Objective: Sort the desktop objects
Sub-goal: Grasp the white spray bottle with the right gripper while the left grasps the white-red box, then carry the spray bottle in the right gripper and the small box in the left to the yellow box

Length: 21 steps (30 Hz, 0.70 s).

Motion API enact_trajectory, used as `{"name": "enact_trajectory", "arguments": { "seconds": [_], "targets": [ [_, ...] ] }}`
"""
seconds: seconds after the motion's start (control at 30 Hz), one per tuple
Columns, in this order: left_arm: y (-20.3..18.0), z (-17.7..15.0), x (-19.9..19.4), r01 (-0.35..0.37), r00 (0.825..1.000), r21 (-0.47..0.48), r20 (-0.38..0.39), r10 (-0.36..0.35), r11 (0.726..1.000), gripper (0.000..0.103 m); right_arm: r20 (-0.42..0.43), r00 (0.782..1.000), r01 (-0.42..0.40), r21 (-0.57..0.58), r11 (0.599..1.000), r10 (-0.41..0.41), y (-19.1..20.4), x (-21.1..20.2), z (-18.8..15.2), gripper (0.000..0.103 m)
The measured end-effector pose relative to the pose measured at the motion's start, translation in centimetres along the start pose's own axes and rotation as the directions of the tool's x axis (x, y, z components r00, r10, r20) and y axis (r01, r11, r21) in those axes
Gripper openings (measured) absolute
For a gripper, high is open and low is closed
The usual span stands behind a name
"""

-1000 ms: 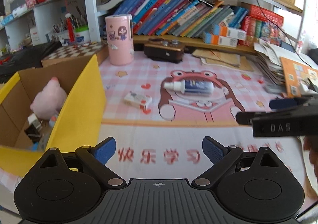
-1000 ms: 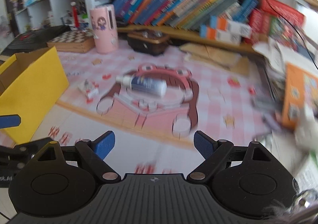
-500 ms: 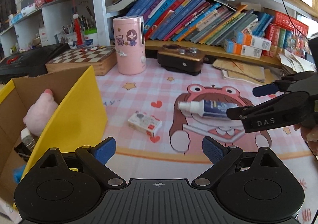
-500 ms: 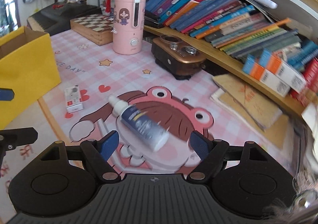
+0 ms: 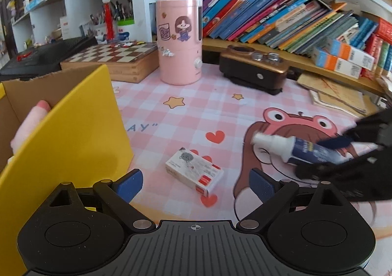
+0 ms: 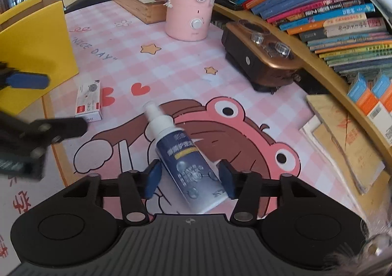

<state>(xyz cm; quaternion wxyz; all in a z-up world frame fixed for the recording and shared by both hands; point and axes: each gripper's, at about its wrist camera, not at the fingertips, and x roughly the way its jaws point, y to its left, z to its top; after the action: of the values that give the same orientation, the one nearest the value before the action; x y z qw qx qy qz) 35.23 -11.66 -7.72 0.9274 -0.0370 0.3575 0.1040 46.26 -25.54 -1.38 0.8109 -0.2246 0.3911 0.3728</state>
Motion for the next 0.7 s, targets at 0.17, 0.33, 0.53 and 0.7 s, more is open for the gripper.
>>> {"name": "enact_trajectory", "arguments": {
  "seconds": [0.17, 0.33, 0.53, 0.7],
  "targets": [
    [-0.2, -0.2, 2.0, 0.019, 1.0, 0.034, 0.016, -0.019, 0.999, 0.094, -0.042, 0.999, -0.012, 0.131, 0.991, 0.018, -1.0, -1.6, -1.9, 0.03],
    [-0.2, -0.1, 3.5, 0.037, 0.999, 0.029, 0.017, -0.037, 0.999, 0.094, -0.051, 0.997, -0.038, 0.259, 0.965, 0.053, -1.2, -3.8, -4.5, 0.03],
    [-0.5, -0.5, 3.3, 0.033, 0.998, 0.046, 0.047, -0.035, 0.998, 0.069, -0.043, 0.998, -0.026, 0.346, 0.938, 0.044, 0.4, -6.0, -7.1, 0.03],
    [-1.2, -1.0, 2.0, 0.073, 0.997, 0.096, 0.021, -0.075, 0.993, 0.059, -0.033, 0.999, 0.011, 0.431, 0.902, 0.004, 1.3, -6.7, -8.0, 0.03]
  ]
}}
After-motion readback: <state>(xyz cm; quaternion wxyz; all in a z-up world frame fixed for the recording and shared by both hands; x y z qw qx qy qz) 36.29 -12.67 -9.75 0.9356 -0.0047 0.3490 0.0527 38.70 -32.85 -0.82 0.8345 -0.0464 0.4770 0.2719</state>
